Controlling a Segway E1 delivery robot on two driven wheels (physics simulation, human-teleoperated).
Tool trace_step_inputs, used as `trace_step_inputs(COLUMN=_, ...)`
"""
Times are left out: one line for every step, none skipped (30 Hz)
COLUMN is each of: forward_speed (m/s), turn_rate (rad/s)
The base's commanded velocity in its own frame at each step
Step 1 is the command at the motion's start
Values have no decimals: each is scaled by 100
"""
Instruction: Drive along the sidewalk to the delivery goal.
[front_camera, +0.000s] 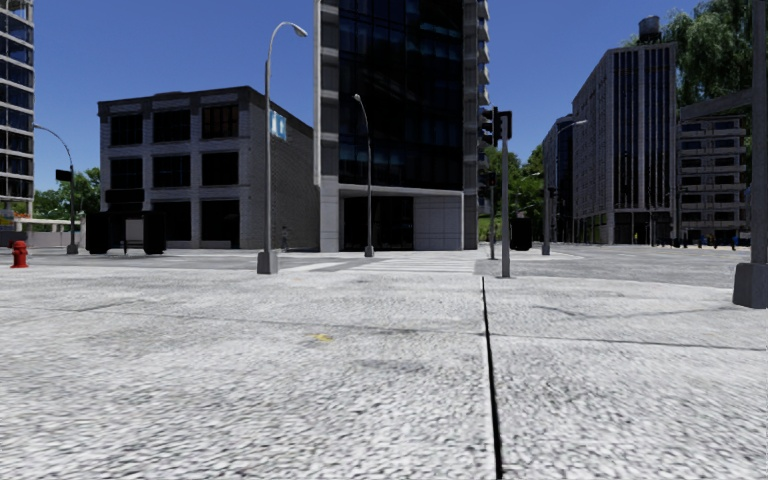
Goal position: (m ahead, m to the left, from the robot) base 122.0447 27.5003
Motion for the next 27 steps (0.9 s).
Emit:
trace_step_inputs(forward_speed=200, turn_rate=0)
trace_step_inputs(forward_speed=200, turn_rate=0)
trace_step_inputs(forward_speed=200, turn_rate=0)
trace_step_inputs(forward_speed=200, turn_rate=0)
trace_step_inputs(forward_speed=200, turn_rate=0)
trace_step_inputs(forward_speed=200, turn_rate=0)
trace_step_inputs(forward_speed=200, turn_rate=0)
trace_step_inputs(forward_speed=200, turn_rate=0)
trace_step_inputs(forward_speed=200, turn_rate=0)
trace_step_inputs(forward_speed=200, turn_rate=0)
trace_step_inputs(forward_speed=200, turn_rate=0)
trace_step_inputs(forward_speed=200, turn_rate=0)
trace_step_inputs(forward_speed=200, turn_rate=0)
trace_step_inputs(forward_speed=200, turn_rate=0)
trace_step_inputs(forward_speed=200, turn_rate=0)
trace_step_inputs(forward_speed=200, turn_rate=0)
trace_step_inputs(forward_speed=200, turn_rate=0)
trace_step_inputs(forward_speed=200, turn_rate=0)
trace_step_inputs(forward_speed=200, turn_rate=0)
trace_step_inputs(forward_speed=200, turn_rate=0)
trace_step_inputs(forward_speed=200, turn_rate=0)
trace_step_inputs(forward_speed=200, turn_rate=0)
trace_step_inputs(forward_speed=200, turn_rate=0)
trace_step_inputs(forward_speed=200, turn_rate=0)
trace_step_inputs(forward_speed=200, turn_rate=0)
trace_step_inputs(forward_speed=200, turn_rate=0)
trace_step_inputs(forward_speed=200, turn_rate=0)
